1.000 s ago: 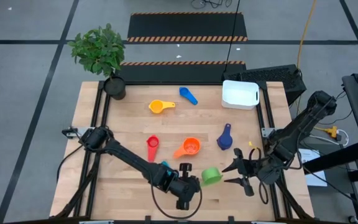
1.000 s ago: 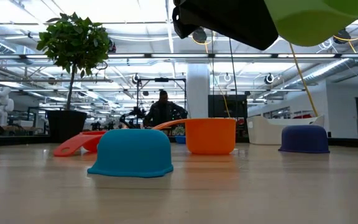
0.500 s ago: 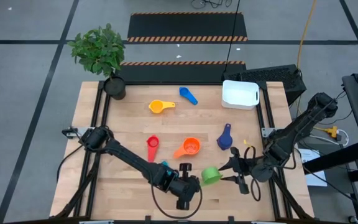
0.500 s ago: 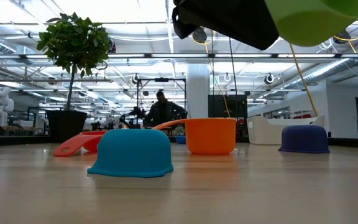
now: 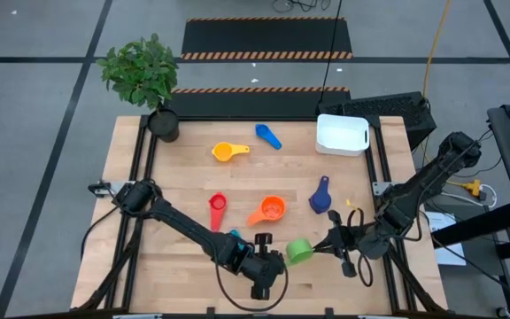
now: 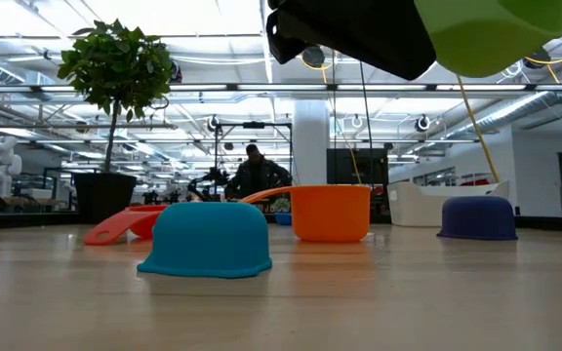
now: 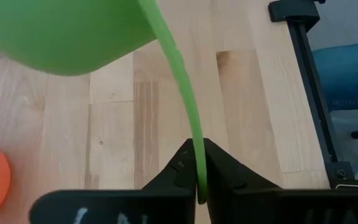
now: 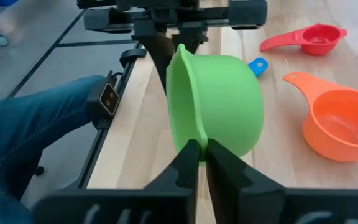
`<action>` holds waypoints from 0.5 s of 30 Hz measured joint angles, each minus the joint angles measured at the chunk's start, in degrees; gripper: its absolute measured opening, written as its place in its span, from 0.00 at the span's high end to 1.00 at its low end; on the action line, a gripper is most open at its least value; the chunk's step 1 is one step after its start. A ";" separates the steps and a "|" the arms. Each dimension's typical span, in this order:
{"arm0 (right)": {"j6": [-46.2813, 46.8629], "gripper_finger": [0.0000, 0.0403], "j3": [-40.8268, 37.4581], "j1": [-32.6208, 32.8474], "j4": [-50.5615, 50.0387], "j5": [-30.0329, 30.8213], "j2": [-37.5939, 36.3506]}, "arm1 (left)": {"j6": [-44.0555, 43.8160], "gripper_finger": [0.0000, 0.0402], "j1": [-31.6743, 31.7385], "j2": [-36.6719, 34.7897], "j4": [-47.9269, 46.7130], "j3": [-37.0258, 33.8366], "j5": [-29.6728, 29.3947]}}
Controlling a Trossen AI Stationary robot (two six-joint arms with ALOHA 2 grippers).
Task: Nest measuring cups in basket
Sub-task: Stack the green measuring cup on top of the orange measuring cup
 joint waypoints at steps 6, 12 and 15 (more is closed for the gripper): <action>-1.48 0.99 0.00 0.00 0.66 0.27 -0.17 | -3.94 0.79 0.21 0.00 0.28 -0.02 -3.03; -1.82 1.00 0.00 0.18 0.58 0.36 -2.92 | -4.68 0.58 0.24 -0.35 -1.18 -0.02 -3.31; -1.59 1.00 0.00 0.92 0.56 0.47 -4.31 | -6.07 0.51 0.19 -1.91 -4.24 -0.02 -3.92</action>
